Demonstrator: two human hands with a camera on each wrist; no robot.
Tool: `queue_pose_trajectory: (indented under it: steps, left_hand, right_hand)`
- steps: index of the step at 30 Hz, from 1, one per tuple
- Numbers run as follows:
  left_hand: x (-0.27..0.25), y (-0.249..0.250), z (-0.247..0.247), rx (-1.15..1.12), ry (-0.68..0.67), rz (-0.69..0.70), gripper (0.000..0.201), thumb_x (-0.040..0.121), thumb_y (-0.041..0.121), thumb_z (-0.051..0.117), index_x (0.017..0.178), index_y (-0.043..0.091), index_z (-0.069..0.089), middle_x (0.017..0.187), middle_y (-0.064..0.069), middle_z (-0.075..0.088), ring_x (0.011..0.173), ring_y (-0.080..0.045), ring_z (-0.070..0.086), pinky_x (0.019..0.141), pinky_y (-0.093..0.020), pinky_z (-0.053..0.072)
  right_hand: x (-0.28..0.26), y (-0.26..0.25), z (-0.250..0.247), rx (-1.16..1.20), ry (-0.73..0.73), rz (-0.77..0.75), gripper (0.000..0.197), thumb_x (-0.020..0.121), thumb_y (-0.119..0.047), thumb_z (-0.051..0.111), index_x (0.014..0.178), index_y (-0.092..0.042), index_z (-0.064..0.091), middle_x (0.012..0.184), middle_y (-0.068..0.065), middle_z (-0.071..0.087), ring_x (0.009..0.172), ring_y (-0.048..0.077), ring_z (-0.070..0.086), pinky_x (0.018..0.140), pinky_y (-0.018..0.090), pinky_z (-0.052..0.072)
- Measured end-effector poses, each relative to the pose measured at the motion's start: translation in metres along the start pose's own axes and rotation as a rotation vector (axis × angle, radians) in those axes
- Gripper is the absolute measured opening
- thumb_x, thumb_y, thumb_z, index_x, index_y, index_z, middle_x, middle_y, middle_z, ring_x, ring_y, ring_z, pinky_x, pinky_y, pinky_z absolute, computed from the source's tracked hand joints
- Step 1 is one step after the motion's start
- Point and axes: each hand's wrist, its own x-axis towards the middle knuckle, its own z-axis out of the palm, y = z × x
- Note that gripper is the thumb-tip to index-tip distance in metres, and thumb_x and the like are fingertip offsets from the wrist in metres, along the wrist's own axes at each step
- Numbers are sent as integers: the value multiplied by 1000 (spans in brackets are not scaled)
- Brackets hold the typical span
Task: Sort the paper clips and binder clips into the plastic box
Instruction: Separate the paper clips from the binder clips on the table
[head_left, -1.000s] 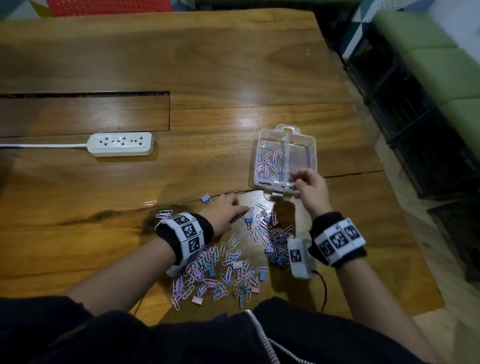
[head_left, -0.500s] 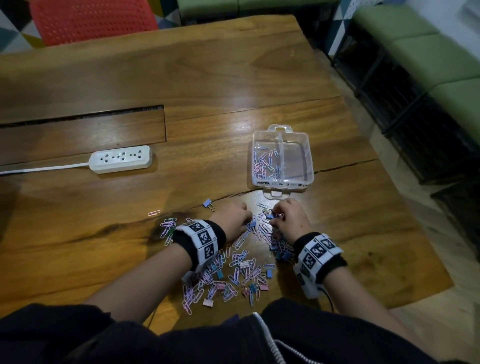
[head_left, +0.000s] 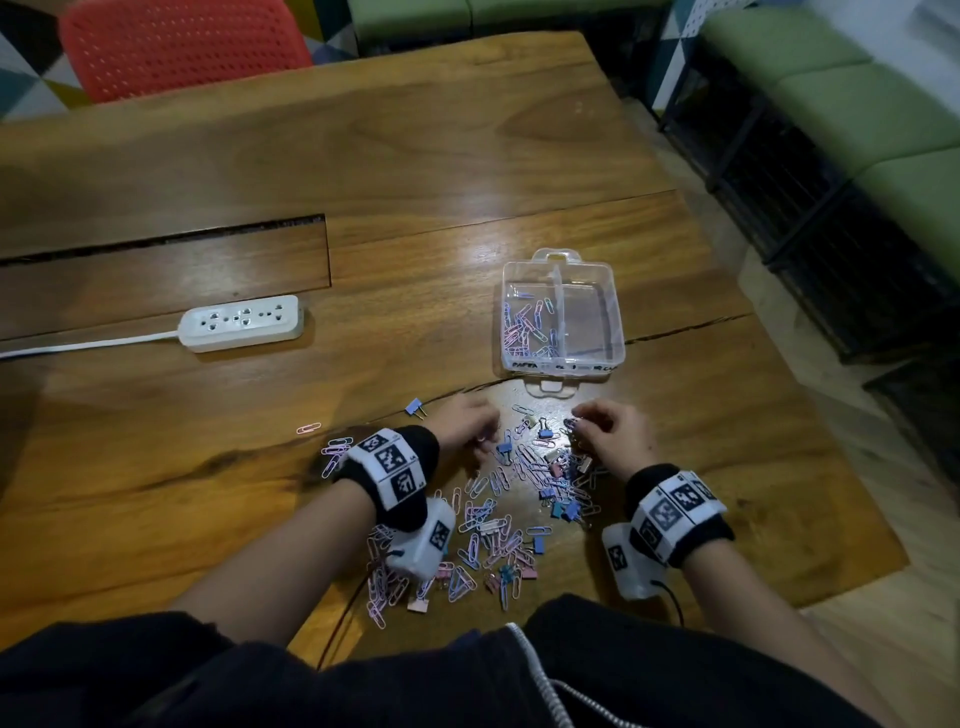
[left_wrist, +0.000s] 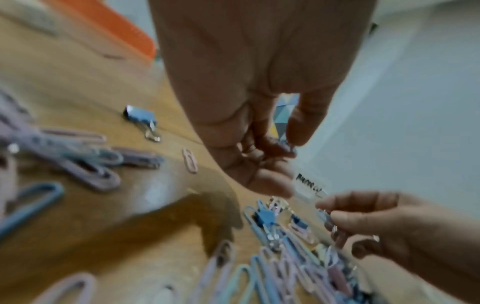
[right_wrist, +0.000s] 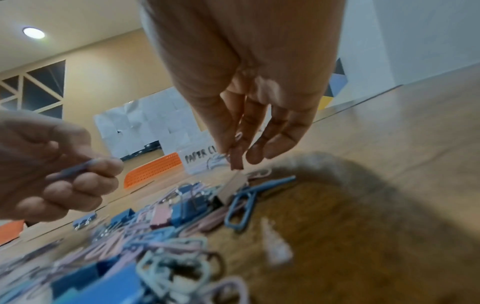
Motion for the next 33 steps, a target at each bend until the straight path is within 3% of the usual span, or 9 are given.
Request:
queue_pose_trajectory:
  steps: [2,5,7,10,14,20,24,28,33]
  left_hand:
    - [0,1,3,-250,-12,-35,17,81,3,36,69,11,45,63,-4,48,51,-15,40,49,-24,33]
    - [4,2,13,-233,28,-6,17,85,9,40,69,13,44,63,-1,46,51,-12,39,42,-20,35]
    - [11,2,18,176,125,60,24,90,20,49,67,16,42,68,0,46,56,-12,43,44,-20,39]
    - [16,1,23,859,230,109,26,91,35,51,88,9,55,86,-6,52,77,-18,51,68,-28,44]
    - [19,-3,23,1129,288,92,41,89,39,54,108,2,56,110,-11,58,100,-26,57,76,-30,44]
    - [20,-4,13,1185,194,75,28,94,23,44,100,2,61,105,-15,62,97,-30,60,82,-35,50]
    - [18,0,8,895,179,134,24,92,18,45,69,15,46,70,-3,50,71,-22,50,67,-29,42]
    - [20,4,4,575,228,127,27,92,19,48,66,21,39,68,4,46,63,-15,48,61,-27,43]
    - [20,5,5,1095,222,144,29,78,39,67,79,16,49,82,-3,55,79,-21,55,69,-32,47]
  right_hand:
    - [1,0,-4,52,24,38,10,84,-4,58,85,-13,63,89,0,60,85,17,58,82,33,51]
    - [0,0,-8,193,64,91,20,82,0,58,73,-17,55,79,-1,58,79,18,57,72,29,50]
    - [-4,-3,-9,360,58,118,22,81,5,56,73,-16,52,76,1,56,70,16,55,61,23,45]
    - [-8,-8,-10,556,-12,156,19,84,6,52,81,-13,53,79,3,56,67,14,56,58,21,46]
    - [-10,-8,-16,720,-101,221,19,86,7,47,87,-9,58,86,8,58,71,15,59,54,17,51]
    - [-7,-5,-20,869,-179,293,23,87,9,35,85,-5,54,78,8,50,66,15,51,58,19,46]
    - [-8,-5,-17,978,-252,351,22,83,1,32,75,-6,50,73,5,43,62,14,43,56,21,38]
    - [-7,-5,-4,598,-244,257,28,90,-19,49,63,-15,42,65,1,44,53,11,38,52,21,34]
    - [-1,-10,16,-109,-138,47,27,76,-20,71,70,-19,44,72,-3,54,68,14,53,57,23,44]
